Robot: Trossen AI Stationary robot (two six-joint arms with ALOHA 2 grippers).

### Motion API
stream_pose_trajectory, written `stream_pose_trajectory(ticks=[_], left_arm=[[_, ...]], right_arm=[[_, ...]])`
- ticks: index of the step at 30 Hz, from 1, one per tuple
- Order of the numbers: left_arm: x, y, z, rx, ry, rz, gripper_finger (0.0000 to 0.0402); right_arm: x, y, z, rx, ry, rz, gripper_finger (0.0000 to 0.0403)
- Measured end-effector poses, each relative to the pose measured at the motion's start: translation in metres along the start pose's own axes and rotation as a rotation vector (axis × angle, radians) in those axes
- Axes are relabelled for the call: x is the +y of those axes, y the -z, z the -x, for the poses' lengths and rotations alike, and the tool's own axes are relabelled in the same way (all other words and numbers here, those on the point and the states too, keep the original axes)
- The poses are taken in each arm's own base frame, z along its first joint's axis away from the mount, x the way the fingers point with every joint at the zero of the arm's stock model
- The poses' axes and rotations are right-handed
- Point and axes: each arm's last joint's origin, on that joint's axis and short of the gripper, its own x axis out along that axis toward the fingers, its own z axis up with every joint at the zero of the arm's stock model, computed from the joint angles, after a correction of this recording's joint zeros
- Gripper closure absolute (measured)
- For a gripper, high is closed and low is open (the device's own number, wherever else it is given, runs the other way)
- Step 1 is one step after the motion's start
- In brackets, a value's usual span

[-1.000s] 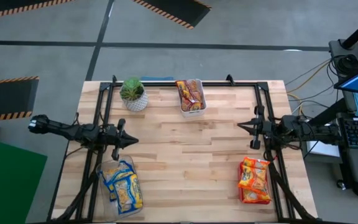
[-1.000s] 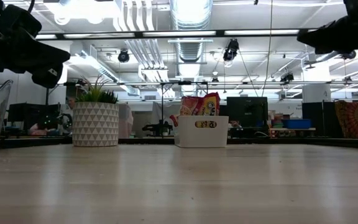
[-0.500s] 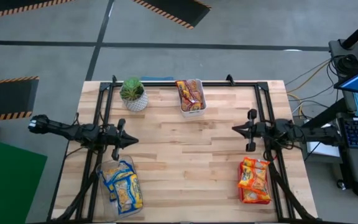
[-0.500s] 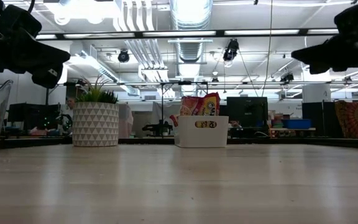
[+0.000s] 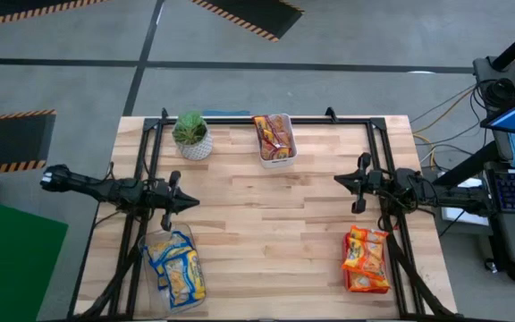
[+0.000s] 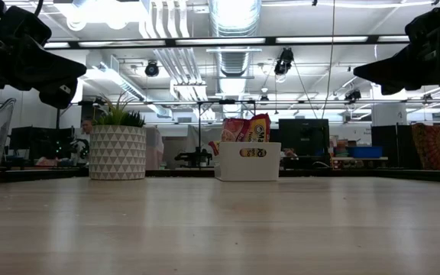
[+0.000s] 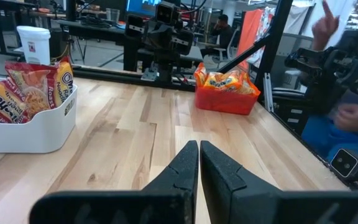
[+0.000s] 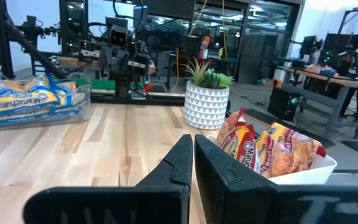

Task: Sort Maruchan noodles
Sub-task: Return to Home Position

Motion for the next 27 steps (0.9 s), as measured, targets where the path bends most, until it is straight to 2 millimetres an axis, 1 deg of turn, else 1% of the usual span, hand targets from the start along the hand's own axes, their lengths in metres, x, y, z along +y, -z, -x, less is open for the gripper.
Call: stream_pose_trajectory(ticks=[27], left_arm=[[0.0000, 0.0001, -0.0001, 0.002, -0.001, 0.000, 0.0402]], right_arm=[[0.0003, 0.0013, -0.0008, 0.013, -0.002, 0.001, 0.0394]])
